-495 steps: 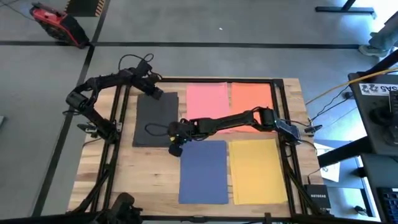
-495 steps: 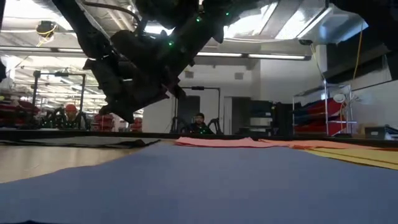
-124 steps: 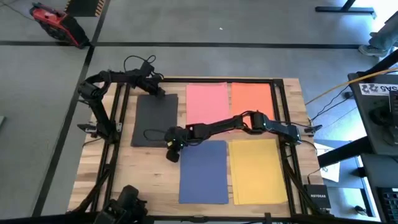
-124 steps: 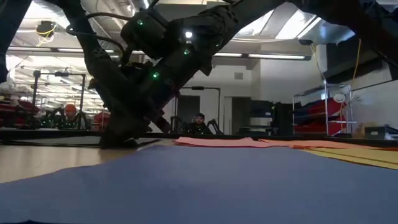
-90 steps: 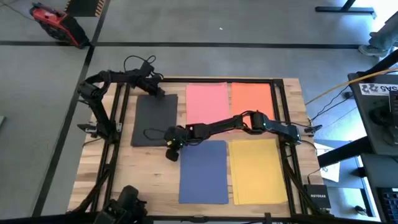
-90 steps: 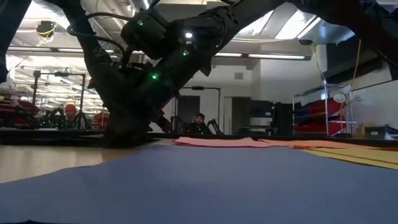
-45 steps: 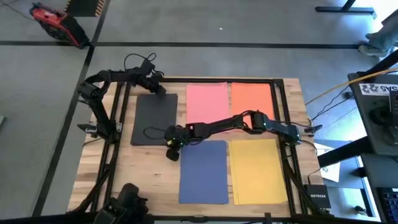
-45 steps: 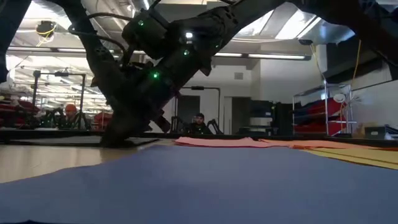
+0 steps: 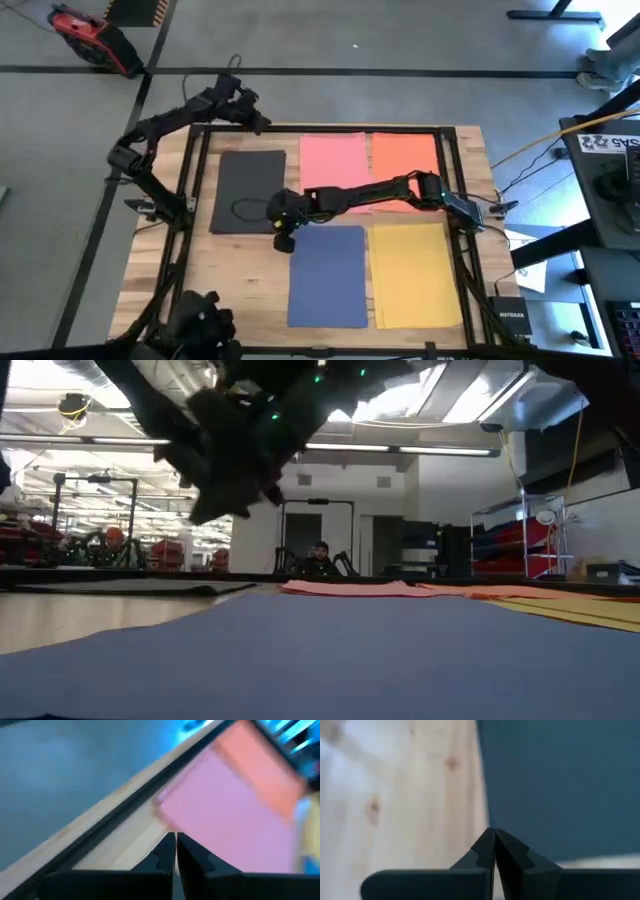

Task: Organize paper
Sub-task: Move all of the black paper at the upper left of the table

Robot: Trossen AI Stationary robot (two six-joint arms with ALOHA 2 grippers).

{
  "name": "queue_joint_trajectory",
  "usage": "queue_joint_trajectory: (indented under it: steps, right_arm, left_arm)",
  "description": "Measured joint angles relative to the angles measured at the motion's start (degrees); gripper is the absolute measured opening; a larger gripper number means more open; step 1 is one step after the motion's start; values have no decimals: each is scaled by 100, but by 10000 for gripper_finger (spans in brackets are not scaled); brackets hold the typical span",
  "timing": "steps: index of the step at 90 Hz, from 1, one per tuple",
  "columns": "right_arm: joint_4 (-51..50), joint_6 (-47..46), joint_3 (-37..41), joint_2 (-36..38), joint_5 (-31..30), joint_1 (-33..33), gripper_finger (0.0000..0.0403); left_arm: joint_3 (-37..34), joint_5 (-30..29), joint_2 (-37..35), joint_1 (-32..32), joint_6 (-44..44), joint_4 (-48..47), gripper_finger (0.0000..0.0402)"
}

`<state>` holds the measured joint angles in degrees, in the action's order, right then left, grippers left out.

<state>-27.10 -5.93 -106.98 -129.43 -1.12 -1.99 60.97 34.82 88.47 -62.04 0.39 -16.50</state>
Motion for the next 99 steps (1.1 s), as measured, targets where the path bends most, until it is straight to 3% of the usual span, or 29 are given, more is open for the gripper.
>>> queue_joint_trajectory:
  steps: [22,44,61,99]
  right_arm:
    - [-969,581,262,399,10,454,0]
    - [-931,591,2337,1505,-402,991,0]
    - [-688,337,3454,1683,-437,1267,0]
    - [326,-186,3799,1677,-271,1251,0]
  left_arm:
    - [-383,808,-770,2,-945,983,0]
    - [-1400,829,-1714,5,-1822,2006,0]
    - [-2087,679,-2243,99,-2387,2680,0]
    - [-2223,455,-2462,254,-2403,2620,0]
